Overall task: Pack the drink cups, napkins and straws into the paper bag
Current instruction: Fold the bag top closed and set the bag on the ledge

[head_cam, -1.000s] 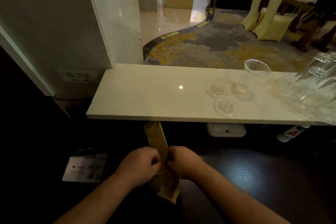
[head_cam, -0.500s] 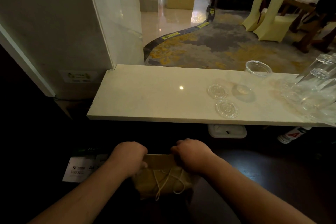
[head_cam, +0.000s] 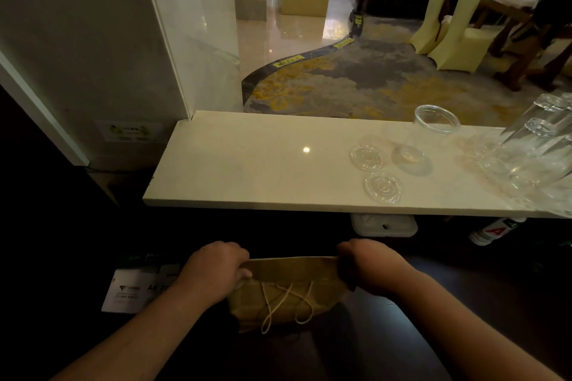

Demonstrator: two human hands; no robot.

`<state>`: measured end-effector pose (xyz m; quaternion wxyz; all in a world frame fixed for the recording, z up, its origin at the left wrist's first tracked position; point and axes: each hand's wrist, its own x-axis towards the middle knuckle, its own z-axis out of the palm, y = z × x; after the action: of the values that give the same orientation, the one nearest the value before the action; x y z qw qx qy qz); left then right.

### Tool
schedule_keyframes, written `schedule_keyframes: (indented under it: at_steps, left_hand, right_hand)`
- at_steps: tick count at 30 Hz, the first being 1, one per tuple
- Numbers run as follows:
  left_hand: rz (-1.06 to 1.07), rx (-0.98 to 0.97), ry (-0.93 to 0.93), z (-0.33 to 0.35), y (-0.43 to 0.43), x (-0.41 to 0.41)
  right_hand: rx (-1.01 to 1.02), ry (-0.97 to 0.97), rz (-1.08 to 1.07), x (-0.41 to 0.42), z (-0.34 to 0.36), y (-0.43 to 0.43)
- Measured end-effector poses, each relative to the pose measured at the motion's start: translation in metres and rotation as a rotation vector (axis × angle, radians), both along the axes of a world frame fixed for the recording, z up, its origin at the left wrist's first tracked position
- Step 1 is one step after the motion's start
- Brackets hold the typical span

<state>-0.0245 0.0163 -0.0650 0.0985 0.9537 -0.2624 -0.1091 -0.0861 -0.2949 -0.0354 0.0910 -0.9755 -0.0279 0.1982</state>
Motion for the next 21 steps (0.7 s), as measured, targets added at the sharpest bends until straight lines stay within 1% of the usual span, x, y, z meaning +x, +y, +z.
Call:
schedule_keyframes:
  at_steps: [5,8,10,13,17,21]
  left_hand:
    - [-0.009,-0.04,0.033,-0.008,0.007,0.001]
    - [0.012,-0.014,0.085,-0.008,0.015,0.003]
    - [0.029,0.014,0.094,-0.008,0.021,0.005]
    - [0.044,-0.005,0.074,-0.009,0.024,0.007]
    - [0.043,-0.074,0.068,-0.009,0.023,0.008]
    - [0.04,-0.09,0.069,-0.01,0.023,0.006]
  right_hand:
    - [0.046,-0.058,-0.004,-0.015,-0.017,-0.017]
    - [0.056,-0.102,0.037,-0.018,-0.026,-0.019]
    - [0.041,-0.128,0.055,-0.019,-0.029,-0.022]
    - [-0.008,-0.161,0.078,-0.019,-0.028,-0.025]
    - [-0.021,-0.149,0.076,-0.02,-0.026,-0.03]
    - [-0.035,-0.115,0.044,-0.02,-0.019,-0.021]
